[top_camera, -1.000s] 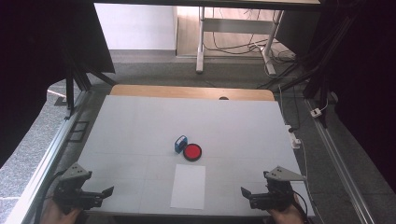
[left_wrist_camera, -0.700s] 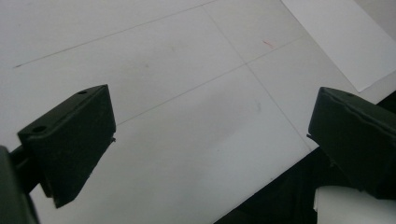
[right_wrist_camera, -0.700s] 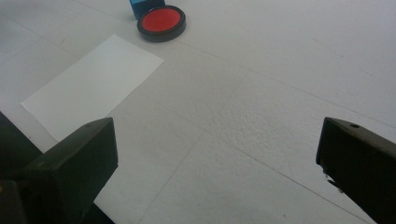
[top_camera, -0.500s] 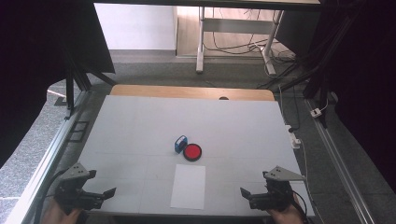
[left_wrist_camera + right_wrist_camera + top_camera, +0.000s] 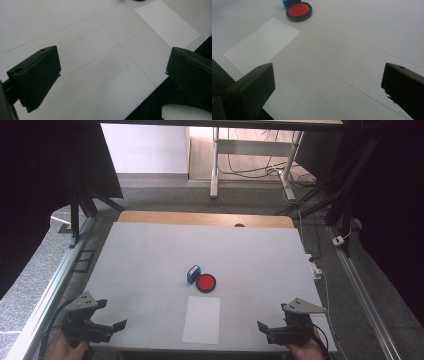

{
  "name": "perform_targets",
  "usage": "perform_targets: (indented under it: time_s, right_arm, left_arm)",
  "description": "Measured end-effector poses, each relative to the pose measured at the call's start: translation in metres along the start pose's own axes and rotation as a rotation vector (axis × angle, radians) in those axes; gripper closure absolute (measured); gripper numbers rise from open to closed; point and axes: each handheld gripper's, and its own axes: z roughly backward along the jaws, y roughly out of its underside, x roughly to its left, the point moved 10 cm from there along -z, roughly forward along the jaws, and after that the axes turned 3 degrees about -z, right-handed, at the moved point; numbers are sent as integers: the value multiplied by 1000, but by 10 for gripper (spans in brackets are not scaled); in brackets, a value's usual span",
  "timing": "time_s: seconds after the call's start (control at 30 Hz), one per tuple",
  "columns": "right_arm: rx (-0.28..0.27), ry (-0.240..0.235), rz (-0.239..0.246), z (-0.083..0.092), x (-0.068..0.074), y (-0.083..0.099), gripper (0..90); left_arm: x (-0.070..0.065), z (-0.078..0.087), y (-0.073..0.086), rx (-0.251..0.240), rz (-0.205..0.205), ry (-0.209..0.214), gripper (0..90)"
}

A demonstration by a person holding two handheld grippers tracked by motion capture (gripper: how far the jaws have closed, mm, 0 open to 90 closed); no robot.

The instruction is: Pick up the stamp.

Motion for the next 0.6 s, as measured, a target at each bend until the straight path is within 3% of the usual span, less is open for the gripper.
perform_targets:
  time_s: [0.27,0.6]
  right_arm:
    - [0,-1,0,0,0,0,0]
    - [9,-3,1,-1,0,0,0]
  left_arm:
    - [-1,-8,-7,4,-17,-18,0]
    - [-3,-19,-19,-27,-4,20,0]
